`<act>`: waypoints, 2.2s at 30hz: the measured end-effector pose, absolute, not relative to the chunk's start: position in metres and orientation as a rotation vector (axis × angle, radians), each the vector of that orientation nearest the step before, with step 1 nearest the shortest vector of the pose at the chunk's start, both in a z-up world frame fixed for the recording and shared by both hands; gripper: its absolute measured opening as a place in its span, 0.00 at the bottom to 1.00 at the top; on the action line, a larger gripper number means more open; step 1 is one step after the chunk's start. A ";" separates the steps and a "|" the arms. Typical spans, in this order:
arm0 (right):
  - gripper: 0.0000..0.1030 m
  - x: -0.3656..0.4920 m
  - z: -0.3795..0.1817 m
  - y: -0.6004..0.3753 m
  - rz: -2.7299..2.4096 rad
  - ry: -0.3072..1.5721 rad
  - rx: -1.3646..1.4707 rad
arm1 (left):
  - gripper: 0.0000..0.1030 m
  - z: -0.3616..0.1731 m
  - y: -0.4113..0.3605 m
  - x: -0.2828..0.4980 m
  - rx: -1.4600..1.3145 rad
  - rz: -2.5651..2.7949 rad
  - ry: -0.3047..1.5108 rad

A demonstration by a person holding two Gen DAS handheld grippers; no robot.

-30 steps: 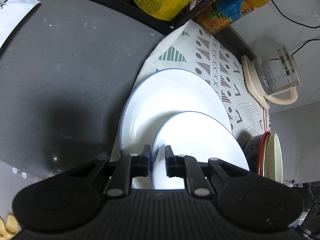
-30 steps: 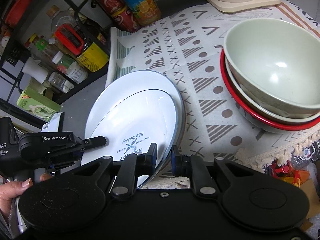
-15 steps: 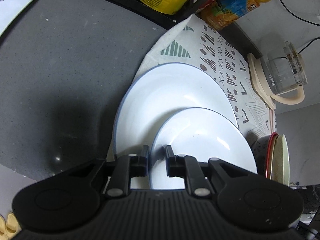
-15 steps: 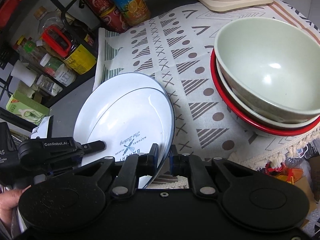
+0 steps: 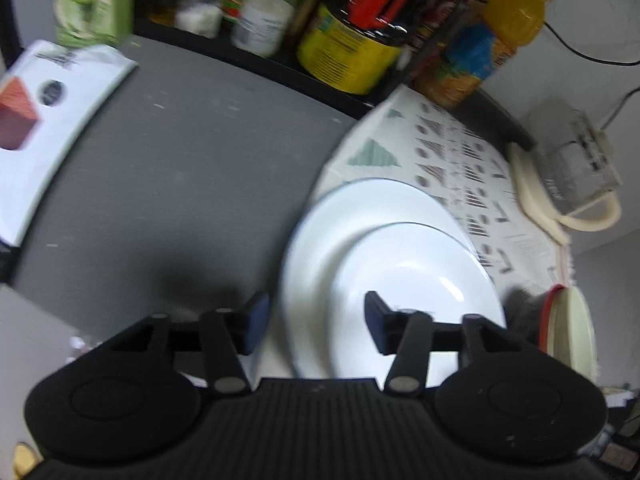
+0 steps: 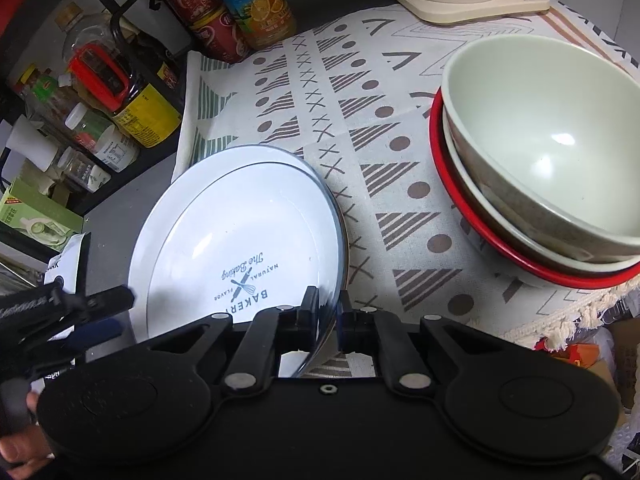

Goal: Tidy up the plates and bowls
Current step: 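Lower the 'BAKERY' plate onto the 'Sweet' plate and open both grippers, then move both grippers toward the red bowl holding the green bowls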

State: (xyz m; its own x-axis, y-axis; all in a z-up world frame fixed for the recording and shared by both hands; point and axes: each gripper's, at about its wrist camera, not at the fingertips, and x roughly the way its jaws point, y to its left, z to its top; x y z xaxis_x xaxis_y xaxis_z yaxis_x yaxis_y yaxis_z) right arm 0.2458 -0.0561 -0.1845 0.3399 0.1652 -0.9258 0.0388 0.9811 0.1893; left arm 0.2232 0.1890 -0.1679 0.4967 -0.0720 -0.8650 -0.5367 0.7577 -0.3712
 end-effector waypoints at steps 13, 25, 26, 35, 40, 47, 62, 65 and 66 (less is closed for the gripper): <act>0.21 0.246 -0.184 -0.049 0.108 1.240 0.180 | 0.53 -0.194 0.181 0.223 -0.712 0.282 1.099; 0.55 0.234 -0.142 -0.055 0.179 1.132 0.171 | 0.61 -0.168 0.175 0.232 -0.653 0.261 1.078; 0.57 0.233 -0.137 -0.057 0.189 1.119 0.171 | 0.69 -0.164 0.174 0.233 -0.648 0.264 1.070; 0.84 0.229 -0.102 -0.075 0.226 0.998 0.195 | 0.82 -0.136 0.159 0.244 -0.600 0.202 1.021; 0.89 0.227 -0.091 -0.094 0.181 0.943 0.220 | 0.82 -0.125 0.145 0.254 -0.580 0.144 1.007; 0.90 0.223 -0.082 -0.133 0.066 0.889 0.272 | 0.82 -0.117 0.116 0.273 -0.534 0.049 1.012; 0.90 0.202 -0.089 -0.186 -0.120 0.883 0.331 | 0.82 -0.106 0.059 0.301 -0.477 -0.156 1.006; 0.90 0.202 -0.095 -0.191 -0.137 0.897 0.338 | 0.82 -0.109 0.050 0.305 -0.476 -0.174 1.013; 0.90 0.202 -0.097 -0.193 -0.144 0.904 0.341 | 0.82 -0.111 0.047 0.307 -0.475 -0.178 1.019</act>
State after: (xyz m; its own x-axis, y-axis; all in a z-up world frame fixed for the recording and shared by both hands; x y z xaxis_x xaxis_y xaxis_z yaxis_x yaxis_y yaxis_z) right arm 0.2017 -0.1930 -0.0975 0.6135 0.0204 -0.7894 0.2641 0.9368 0.2295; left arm 0.3071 0.0475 -0.1112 0.5204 -0.3591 -0.7748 -0.0749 0.8846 -0.4603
